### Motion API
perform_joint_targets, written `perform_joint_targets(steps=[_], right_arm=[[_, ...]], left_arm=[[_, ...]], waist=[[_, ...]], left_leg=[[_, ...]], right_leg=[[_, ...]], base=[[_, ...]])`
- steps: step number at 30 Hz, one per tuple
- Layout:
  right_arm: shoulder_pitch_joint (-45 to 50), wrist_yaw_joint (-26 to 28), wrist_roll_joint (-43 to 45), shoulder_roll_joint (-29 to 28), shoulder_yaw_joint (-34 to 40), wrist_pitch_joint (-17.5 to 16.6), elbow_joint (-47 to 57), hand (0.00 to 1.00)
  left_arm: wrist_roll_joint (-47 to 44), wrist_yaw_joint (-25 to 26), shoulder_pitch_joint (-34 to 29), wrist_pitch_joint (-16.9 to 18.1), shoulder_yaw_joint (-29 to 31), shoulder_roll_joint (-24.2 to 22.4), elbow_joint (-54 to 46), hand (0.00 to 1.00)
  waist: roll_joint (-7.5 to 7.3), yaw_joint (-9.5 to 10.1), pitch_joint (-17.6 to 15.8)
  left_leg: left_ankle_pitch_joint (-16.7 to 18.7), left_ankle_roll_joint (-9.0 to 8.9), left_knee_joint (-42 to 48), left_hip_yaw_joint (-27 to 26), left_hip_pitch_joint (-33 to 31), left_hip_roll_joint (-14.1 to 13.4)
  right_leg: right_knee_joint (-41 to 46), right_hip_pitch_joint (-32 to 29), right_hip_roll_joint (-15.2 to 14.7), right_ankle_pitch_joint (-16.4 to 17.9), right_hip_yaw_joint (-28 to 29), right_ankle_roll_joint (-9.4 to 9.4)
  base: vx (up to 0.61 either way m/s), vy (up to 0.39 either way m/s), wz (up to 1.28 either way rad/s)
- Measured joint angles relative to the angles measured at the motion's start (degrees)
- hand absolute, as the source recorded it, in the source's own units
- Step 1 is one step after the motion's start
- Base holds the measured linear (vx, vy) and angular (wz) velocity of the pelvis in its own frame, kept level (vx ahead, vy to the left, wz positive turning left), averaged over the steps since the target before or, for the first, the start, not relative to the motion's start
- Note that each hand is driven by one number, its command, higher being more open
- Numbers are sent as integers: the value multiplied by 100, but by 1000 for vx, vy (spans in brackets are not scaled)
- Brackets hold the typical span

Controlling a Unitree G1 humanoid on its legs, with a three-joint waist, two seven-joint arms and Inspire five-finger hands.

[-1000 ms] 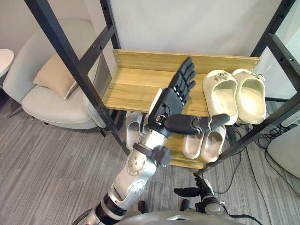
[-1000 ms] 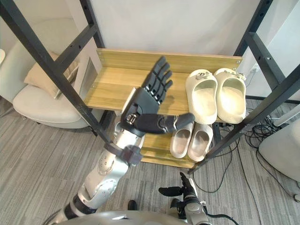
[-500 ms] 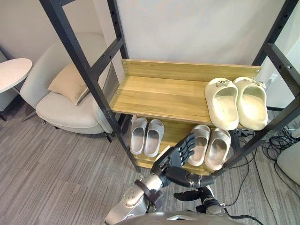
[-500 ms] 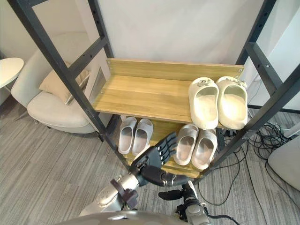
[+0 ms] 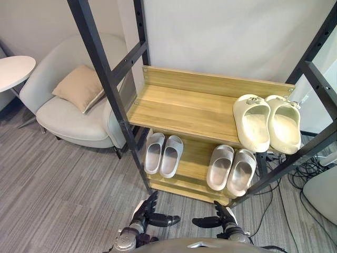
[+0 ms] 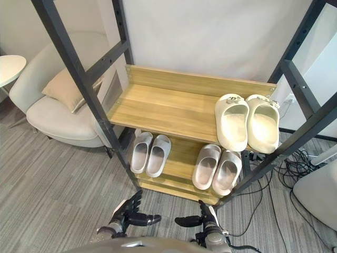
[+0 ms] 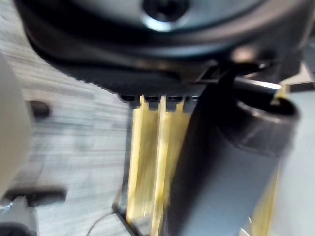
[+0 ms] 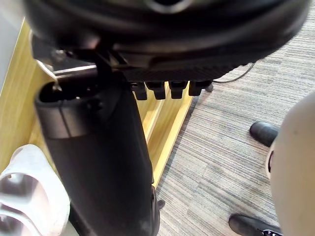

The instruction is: Organize the slippers on the shoe rack

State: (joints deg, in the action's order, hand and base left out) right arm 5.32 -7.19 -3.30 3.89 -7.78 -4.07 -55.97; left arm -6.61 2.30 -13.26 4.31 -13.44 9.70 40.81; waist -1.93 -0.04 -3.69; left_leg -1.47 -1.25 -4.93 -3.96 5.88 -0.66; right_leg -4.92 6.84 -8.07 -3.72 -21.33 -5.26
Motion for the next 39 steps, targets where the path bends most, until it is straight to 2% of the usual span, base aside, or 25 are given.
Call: perform_joint_targets(steps=[5,9,15,16,17,18,20,21,22,25,26,27,29,30,31,33,34,35,36,37,38,39], right_arm=[[-16,-46,3,-40,40,-1,-4,100],[-35,-48,37,-46,45,-4,-6,100],[-129,-50,111,-39,80,-1,-102,100],[-225,-50,112,-10,76,15,-114,100],[-226,-50,112,-9,75,15,-113,100],[-332,-55,113,17,48,16,-107,100],[-353,-52,125,24,32,22,-79,100],[-363,-51,133,59,43,35,-30,100],[-349,-52,172,14,34,40,13,100],[-342,-23,175,-30,-43,24,5,100],[-487,-23,180,-63,-110,-5,11,100],[-549,-23,187,-65,-135,-13,14,100],[-711,-35,213,-40,-153,-46,47,100],[-826,-64,251,77,-189,-41,51,100],[-800,-71,254,105,-192,-7,35,100],[-709,-103,254,61,-179,42,37,100],[-684,-127,251,24,-124,59,48,100],[-688,-156,249,-19,-56,59,69,100],[-684,-197,249,-27,59,60,81,100],[-669,-228,248,14,203,63,83,100],[-632,-228,243,102,211,71,101,100],[-603,-227,242,151,211,78,131,100]], left_arm=[[174,369,279,-4,650,-130,700,100],[171,520,319,-1,1037,-236,905,100],[151,545,372,0,1282,-325,1005,100],[153,555,443,0,1292,-335,1008,100],[153,555,444,0,1291,-335,1009,100],[150,559,546,1,1267,-337,1012,100],[151,559,660,-4,1268,-306,1008,100],[151,575,678,8,1267,-330,993,100],[148,590,734,16,1260,-296,999,100],[19,615,728,17,1287,-280,933,100],[4,637,733,43,1299,-290,843,100],[5,642,736,57,1298,-318,842,100],[-10,648,784,65,1265,-436,856,100],[-26,644,922,52,1189,-562,981,100],[-49,654,946,54,1142,-587,1031,100],[-135,706,941,55,1135,-586,1061,100],[-138,717,940,62,1126,-578,1070,100],[-136,716,962,64,1114,-545,1075,100],[-135,714,994,65,1063,-473,1099,100],[-138,715,1014,71,1036,-455,1110,100],[-135,725,1004,73,1026,-480,1123,100],[-126,738,982,74,1028,-511,1138,100]], waist=[[-63,2,-58],[-60,13,-98],[-84,23,-167],[-46,33,-317],[-46,33,-320],[-51,43,-498],[-88,102,-571],[-53,125,-601],[-159,110,-643],[-170,265,-639],[-173,354,-645],[-137,357,-650],[28,421,-638],[391,400,-768],[520,409,-839],[549,384,-901],[478,298,-929],[421,254,-965],[403,245,-970],[302,232,-984],[283,231,-961],[328,239,-928]], left_leg=[[26,-19,-1,-94,35,-15],[115,-37,0,-409,129,-73],[215,-44,36,-667,205,-90],[279,-20,200,-697,167,-133],[281,-21,208,-697,166,-134],[450,23,664,-687,-68,-157],[582,178,1300,-588,-565,-143],[645,210,1433,-481,-672,-194],[689,188,1565,-261,-817,-49],[651,135,1846,14,-1086,16],[543,47,1972,92,-1325,30],[462,37,1957,135,-1444,27],[92,-78,1649,222,-1776,-32],[-221,-183,1387,506,-1903,-220],[-431,-268,1135,684,-1873,-304],[-385,-391,733,602,-1754,-427],[-198,-458,473,389,-1682,-453],[-203,-430,477,150,-1722,-460],[-220,-390,726,-78,-1802,-436],[-215,-318,1241,-206,-1860,-282],[-137,-322,1713,-253,-1825,-213],[-31,-315,1972,-300,-1773,-246]], right_leg=[[-12,-11,7,-4,111,-6],[2,-83,47,-23,439,-13],[47,-168,100,-24,720,-6],[403,-310,90,78,794,59],[422,-314,89,81,794,59],[1224,-733,-9,318,927,87],[1720,-1117,-119,341,1138,-18],[2177,-1229,-161,707,1199,-87],[3716,-1451,-306,1525,1381,-104],[4528,-1265,-198,1811,1472,-124],[4034,-1160,-73,2043,1642,-124],[3749,-1129,-16,2105,1668,-29],[2705,-993,172,2181,1604,231],[2287,-932,435,1810,1329,353],[2149,-863,563,1687,1123,425],[2131,-785,611,1647,723,532],[2060,-766,531,1592,472,620],[2062,-791,444,1578,315,661],[2085,-841,306,1563,138,685],[2090,-897,78,1518,-52,668],[2067,-955,-57,1447,-185,633],[2027,-979,-82,1395,-267,623]], base=[[-16,5,-10],[1,6,-38],[7,2,-26],[-20,-1,-20],[-43,9,-20],[-61,13,-9],[-107,-4,-1],[-108,-87,55],[-64,-132,72],[-83,-158,63],[-181,-154,32],[-239,-174,25],[-247,-178,33],[-290,-156,70],[-354,-150,86],[-302,-130,94],[-249,-114,110],[-309,-93,106],[-168,-28,104],[-172,10,106],[-72,43,91],[-98,105,76]])
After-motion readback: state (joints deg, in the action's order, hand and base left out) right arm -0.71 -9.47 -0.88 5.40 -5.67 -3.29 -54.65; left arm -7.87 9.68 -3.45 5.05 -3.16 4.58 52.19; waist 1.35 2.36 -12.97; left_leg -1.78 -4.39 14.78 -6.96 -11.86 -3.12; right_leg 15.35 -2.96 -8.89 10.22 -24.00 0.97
